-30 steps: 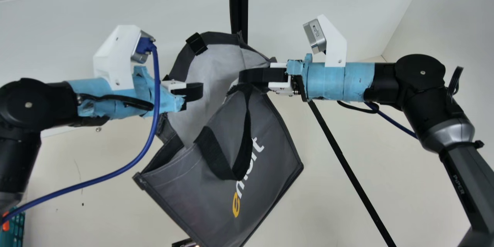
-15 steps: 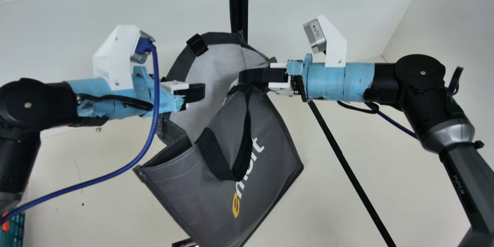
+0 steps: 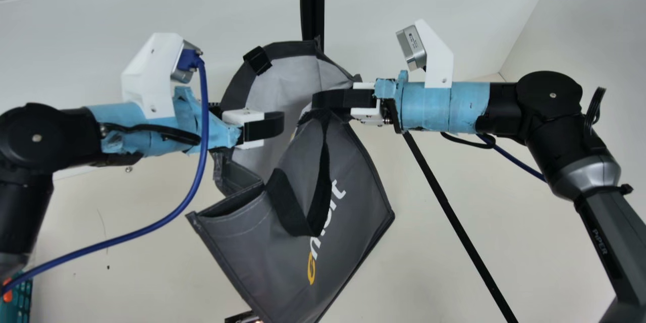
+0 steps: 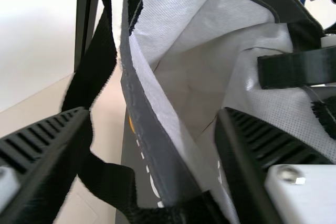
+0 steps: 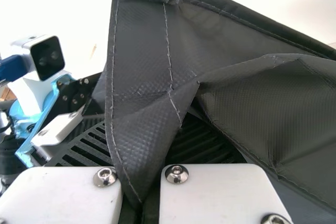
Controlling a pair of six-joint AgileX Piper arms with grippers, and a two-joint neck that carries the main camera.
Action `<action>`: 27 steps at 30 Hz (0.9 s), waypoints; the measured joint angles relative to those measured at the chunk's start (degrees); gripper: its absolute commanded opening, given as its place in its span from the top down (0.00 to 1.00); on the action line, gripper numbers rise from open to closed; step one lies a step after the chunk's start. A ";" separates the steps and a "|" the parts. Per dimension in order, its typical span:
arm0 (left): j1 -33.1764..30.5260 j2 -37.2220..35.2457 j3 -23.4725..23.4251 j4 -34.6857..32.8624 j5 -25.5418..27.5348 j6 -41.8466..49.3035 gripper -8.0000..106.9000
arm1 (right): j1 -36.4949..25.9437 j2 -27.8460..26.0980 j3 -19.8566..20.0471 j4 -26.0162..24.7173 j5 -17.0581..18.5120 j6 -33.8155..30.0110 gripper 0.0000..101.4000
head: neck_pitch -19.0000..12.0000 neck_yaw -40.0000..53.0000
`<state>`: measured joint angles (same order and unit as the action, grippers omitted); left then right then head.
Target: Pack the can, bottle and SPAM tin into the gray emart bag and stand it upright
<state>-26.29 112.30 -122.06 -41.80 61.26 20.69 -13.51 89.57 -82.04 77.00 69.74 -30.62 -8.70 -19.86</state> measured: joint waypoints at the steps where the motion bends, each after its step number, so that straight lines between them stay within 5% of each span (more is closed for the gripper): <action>1: 0.00 -1.04 1.18 -0.43 -0.37 0.51 0.16 | 0.00 0.00 0.00 0.04 0.00 0.00 1.00 | 0.00 -0.09; 27: 5.90 -18.71 17.17 -10.17 -6.32 11.77 0.15 | 0.00 0.00 0.00 0.11 -0.05 0.00 1.00 | 0.00 -0.09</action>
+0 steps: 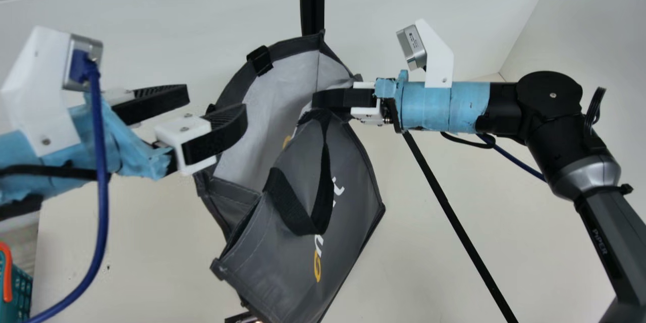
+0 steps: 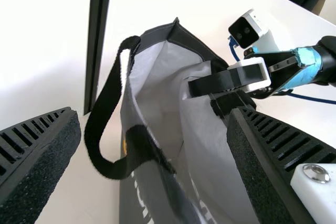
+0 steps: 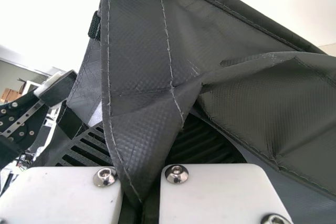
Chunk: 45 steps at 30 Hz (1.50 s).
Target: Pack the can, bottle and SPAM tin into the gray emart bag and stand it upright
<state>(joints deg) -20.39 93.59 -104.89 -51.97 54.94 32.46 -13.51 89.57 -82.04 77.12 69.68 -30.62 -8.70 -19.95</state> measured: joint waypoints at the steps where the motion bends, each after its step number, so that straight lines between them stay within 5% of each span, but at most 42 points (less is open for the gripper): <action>1: 0.46 -0.53 0.41 -0.12 -0.13 0.29 0.15 | 0.00 0.00 0.00 0.00 0.00 0.00 1.00 | 0.00 0.09; 15: 6.98 -9.99 8.51 9.51 -1.98 -3.68 0.15 | 0.00 0.00 0.00 0.00 0.00 0.00 1.00 | 0.00 0.00; 34: 9.55 -17.55 15.46 41.54 1.53 -18.69 0.15 | 0.00 0.00 0.00 0.00 0.00 0.00 1.00 | 0.00 0.09; 45: 10.86 -20.00 20.03 47.70 2.53 -20.85 0.15 | 0.00 0.00 0.00 0.00 0.00 0.00 1.00 | 0.00 0.00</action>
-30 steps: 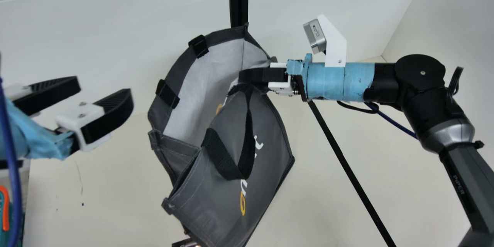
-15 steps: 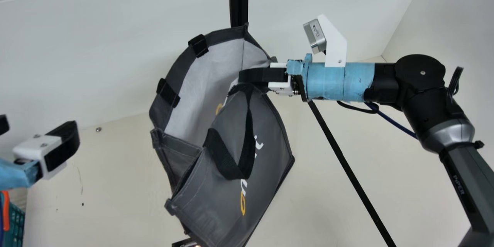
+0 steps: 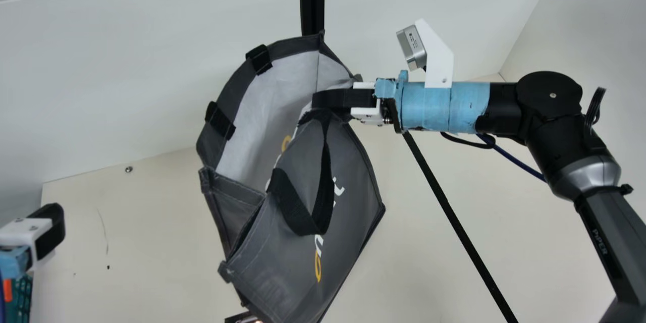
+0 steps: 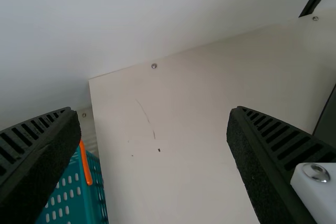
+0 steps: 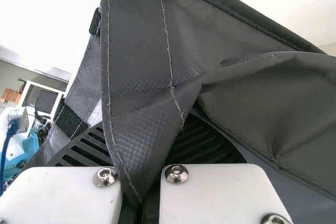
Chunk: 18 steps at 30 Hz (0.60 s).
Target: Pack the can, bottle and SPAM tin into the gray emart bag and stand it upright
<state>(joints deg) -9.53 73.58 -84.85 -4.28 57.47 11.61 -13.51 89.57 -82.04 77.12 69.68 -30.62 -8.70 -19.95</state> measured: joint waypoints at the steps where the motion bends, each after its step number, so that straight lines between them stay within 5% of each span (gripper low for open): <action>1: 0.00 0.00 0.00 0.00 0.00 0.00 0.15 | 0.00 0.00 0.00 0.00 0.00 0.00 1.00 | 0.00 0.00; 18: 0.00 0.00 0.00 0.00 0.00 0.00 0.15 | -1.68 -1.71 0.33 -3.22 0.20 0.62 1.00 | 0.00 0.00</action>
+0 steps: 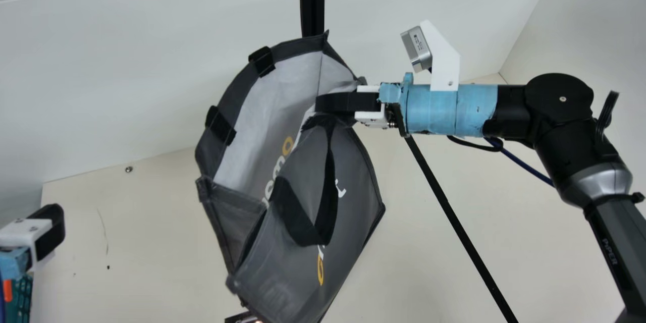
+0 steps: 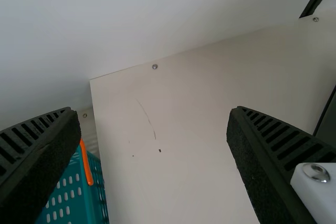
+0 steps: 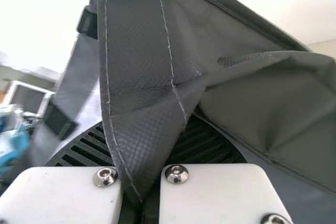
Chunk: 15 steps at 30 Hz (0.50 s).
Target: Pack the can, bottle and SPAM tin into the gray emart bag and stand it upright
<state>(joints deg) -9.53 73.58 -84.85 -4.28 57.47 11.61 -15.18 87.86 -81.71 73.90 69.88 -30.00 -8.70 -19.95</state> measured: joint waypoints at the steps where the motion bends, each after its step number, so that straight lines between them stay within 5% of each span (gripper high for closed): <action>1: 0.00 0.00 0.00 0.00 0.00 0.00 0.15 | -0.39 0.00 -0.35 -0.99 0.00 0.00 1.00 | 0.00 0.09; 15: 0.00 0.00 0.00 0.00 0.00 0.00 0.15 | -4.78 0.04 -7.42 -15.43 0.34 2.54 1.00 | 0.00 0.00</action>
<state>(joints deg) -9.53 73.58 -84.85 -4.28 57.47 11.61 -19.96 87.91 -89.13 58.47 70.22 -27.47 -8.70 -19.95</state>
